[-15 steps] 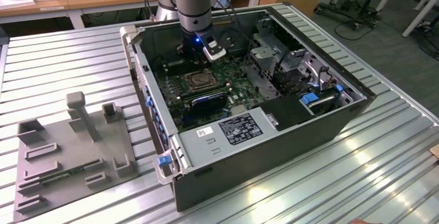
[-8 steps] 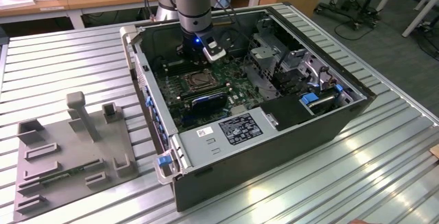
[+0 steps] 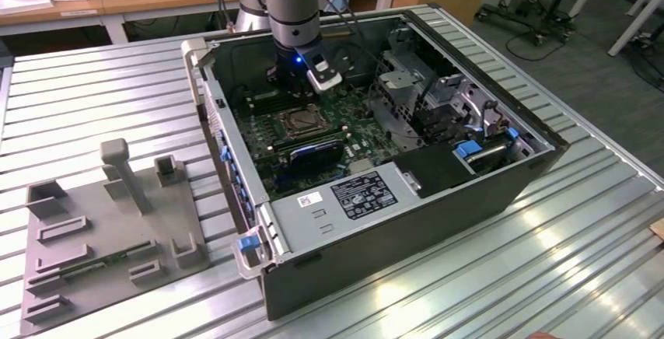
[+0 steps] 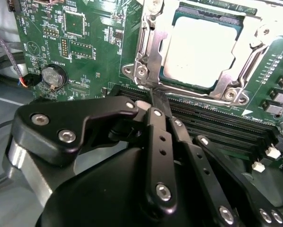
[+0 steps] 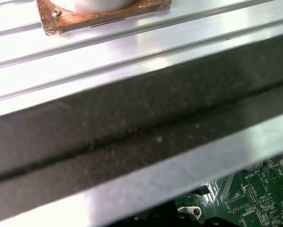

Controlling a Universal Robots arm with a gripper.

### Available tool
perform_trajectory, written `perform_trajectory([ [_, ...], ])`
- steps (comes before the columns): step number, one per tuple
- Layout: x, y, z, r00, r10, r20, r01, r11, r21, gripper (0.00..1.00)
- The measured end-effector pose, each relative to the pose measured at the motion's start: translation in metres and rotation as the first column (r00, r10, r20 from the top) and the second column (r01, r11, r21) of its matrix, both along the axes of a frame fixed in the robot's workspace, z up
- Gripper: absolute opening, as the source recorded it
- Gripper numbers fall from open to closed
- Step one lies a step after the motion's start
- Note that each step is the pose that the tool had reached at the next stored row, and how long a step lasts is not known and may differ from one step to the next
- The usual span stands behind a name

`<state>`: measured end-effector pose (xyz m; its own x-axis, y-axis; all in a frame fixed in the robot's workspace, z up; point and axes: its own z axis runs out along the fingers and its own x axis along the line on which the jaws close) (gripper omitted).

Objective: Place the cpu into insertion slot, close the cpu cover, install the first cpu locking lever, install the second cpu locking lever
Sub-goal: 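Install the first cpu locking lever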

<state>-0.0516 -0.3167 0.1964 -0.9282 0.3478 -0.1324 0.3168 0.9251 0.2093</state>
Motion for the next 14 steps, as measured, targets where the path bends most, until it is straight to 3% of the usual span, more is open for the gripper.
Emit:
perform_trajectory([
  [7,0.0000,0.0000,0.0113,1.0000,0.000,0.0001,0.000,1.0000,0.0001,0.11],
  [14,0.0000,0.0000,0.0126,1.0000,0.000,0.0001,0.000,1.0000,0.0001,0.11],
])
